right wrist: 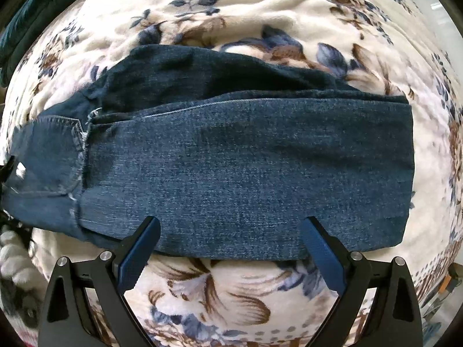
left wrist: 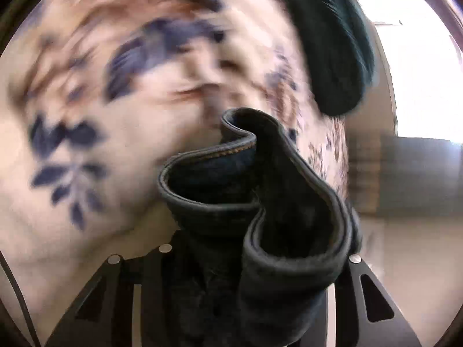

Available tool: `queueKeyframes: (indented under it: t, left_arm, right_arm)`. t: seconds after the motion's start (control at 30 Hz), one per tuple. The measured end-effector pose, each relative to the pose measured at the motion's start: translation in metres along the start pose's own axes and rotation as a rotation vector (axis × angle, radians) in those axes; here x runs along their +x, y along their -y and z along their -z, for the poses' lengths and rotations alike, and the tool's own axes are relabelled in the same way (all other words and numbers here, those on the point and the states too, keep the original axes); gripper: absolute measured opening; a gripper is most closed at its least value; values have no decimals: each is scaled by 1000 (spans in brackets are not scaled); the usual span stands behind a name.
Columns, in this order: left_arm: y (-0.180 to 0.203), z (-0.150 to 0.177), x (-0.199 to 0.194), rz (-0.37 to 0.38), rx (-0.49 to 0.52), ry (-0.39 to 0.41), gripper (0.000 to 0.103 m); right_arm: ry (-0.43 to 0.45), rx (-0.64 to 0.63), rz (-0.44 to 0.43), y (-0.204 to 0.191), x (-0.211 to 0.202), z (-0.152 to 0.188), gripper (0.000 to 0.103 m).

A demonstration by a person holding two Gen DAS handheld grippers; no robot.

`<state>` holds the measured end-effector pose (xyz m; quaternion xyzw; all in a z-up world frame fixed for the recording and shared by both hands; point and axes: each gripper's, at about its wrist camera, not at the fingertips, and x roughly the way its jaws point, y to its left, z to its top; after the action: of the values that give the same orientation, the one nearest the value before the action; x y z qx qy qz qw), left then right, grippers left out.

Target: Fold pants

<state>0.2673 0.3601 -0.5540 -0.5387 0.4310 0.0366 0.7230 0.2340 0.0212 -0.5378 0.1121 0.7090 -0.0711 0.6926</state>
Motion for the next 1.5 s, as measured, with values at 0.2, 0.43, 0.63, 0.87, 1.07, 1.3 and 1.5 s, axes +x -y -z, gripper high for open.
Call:
queueKeyframes:
  t: [0.2,0.43,0.63,0.87,1.07,1.3,1.5]
  left_arm:
    - [-18,-19,34,-9,-71,-70,42]
    - [76,20,-5,-43,327,-24,29]
    - [192,114,-17,16,724,-47,27]
    - [254,282,29,32,1053,-218,27]
    - [233,399,100,-77,1266,-388,27]
    - [218,428,105,-229,1396,-413,33]
    - [216,402,58,-192,1285,-475,99]
  right_arm:
    - [-23,30,4,19,11,2,100]
    - [8,88,6,53,11,-1,100]
    - [62,171,-45,109,-5,-2,100]
    - [104,340,-29,241,-25,14,100]
    - [84,496,29,363,-18,47,100]
    - [77,593,-147,424,-6,57,100]
    - [110,581,-475,398,-4,37,100]
